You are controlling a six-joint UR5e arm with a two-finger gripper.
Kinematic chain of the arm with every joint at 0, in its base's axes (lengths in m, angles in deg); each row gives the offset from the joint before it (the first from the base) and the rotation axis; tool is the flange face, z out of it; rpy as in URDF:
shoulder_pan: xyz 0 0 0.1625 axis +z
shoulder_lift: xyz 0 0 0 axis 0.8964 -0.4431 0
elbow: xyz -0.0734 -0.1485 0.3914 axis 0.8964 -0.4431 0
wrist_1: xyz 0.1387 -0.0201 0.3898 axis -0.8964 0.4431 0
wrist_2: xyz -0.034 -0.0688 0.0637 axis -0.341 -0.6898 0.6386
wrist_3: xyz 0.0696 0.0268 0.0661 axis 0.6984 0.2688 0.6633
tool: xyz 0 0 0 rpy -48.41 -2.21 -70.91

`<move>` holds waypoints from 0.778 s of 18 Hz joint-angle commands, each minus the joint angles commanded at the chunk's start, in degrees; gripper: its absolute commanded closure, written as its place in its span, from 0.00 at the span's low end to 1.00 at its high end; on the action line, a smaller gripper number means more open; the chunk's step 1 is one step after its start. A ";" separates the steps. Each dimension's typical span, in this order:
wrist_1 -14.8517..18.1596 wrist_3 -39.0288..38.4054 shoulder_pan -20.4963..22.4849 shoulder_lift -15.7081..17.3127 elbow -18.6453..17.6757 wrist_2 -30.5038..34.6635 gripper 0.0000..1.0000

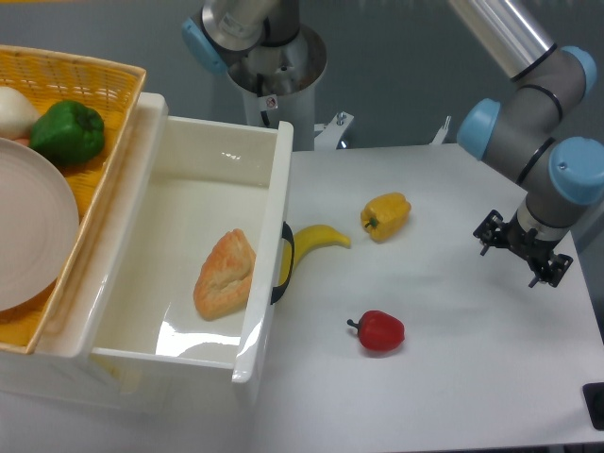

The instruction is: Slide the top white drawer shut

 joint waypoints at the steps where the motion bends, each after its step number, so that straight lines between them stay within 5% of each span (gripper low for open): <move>1: 0.00 0.00 0.00 0.09 0.00 0.00 0.00; 14: 0.00 -12.29 -3.08 1.49 -2.01 -0.53 0.00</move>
